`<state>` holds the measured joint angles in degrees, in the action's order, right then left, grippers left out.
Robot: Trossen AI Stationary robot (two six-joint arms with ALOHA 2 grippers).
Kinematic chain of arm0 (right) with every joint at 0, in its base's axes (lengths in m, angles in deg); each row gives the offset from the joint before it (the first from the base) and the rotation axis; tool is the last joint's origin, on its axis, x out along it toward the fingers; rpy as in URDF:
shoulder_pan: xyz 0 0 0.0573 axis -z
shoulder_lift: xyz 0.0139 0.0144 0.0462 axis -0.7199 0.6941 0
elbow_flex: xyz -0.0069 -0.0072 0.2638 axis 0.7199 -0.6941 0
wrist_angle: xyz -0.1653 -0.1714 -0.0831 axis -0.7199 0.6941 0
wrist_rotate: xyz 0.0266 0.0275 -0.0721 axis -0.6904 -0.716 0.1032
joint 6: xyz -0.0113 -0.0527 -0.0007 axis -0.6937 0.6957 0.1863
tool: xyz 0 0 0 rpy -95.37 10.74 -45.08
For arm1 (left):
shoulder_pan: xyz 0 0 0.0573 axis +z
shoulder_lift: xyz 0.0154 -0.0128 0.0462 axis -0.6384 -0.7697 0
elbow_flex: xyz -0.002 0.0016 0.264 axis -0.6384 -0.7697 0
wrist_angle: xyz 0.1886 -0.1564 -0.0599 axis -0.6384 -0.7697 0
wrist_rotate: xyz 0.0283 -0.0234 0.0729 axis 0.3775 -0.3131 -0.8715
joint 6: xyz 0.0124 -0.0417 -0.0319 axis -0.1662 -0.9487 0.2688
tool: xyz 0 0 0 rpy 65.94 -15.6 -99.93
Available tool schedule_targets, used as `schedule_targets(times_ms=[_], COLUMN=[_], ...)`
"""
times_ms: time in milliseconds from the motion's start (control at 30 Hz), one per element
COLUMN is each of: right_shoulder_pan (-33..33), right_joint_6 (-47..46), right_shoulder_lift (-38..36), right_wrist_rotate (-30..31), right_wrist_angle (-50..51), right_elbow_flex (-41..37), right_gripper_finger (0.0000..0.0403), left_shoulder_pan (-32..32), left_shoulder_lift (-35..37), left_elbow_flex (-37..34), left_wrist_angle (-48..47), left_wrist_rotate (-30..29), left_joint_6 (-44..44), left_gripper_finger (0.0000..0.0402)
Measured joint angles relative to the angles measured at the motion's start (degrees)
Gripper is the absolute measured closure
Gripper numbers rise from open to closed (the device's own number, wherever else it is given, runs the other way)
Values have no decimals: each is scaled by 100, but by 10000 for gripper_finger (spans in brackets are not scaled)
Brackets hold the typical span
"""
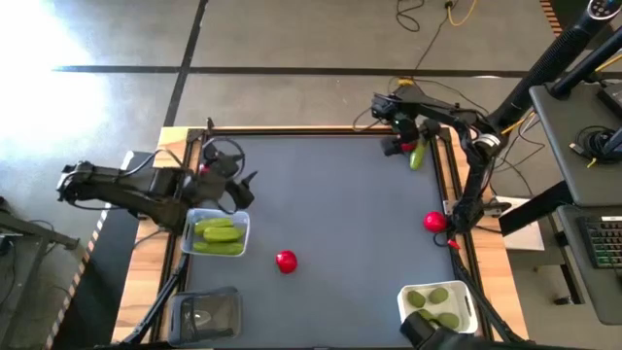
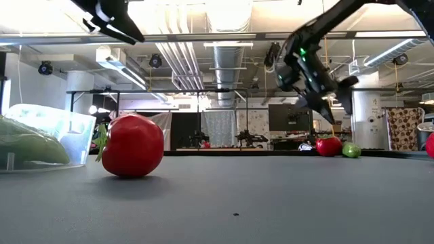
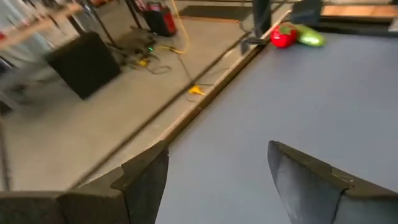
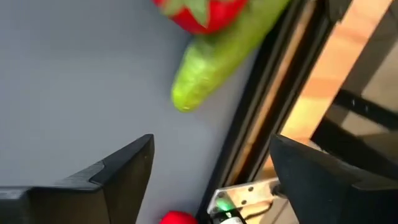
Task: Sort produce into baskets
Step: Put the cucumber into the transparent bin
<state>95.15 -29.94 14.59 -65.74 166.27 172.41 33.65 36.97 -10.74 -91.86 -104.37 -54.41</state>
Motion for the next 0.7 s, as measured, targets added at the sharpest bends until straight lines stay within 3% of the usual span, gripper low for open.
schedule_targets(times_ms=[233,367,700], right_shoulder_pan=[405,583,947], right_joint_6=[64,41,63], right_shoulder_lift=[0,0,0], right_wrist_rotate=[-169,-342,-342], right_wrist_angle=[-910,-1379,-2089], right_elbow_flex=[-676,-993,-1489], right_gripper_finger=[80,90,134], left_shoulder_pan=[666,782,951], left_shoulder_lift=[-320,-584,-704], left_elbow_flex=[41,41,41], left_wrist_angle=[1314,1869,1895], left_wrist_rotate=[24,264,318], left_joint_6=[1676,1766,1574], left_gripper_finger=[146,146,146])
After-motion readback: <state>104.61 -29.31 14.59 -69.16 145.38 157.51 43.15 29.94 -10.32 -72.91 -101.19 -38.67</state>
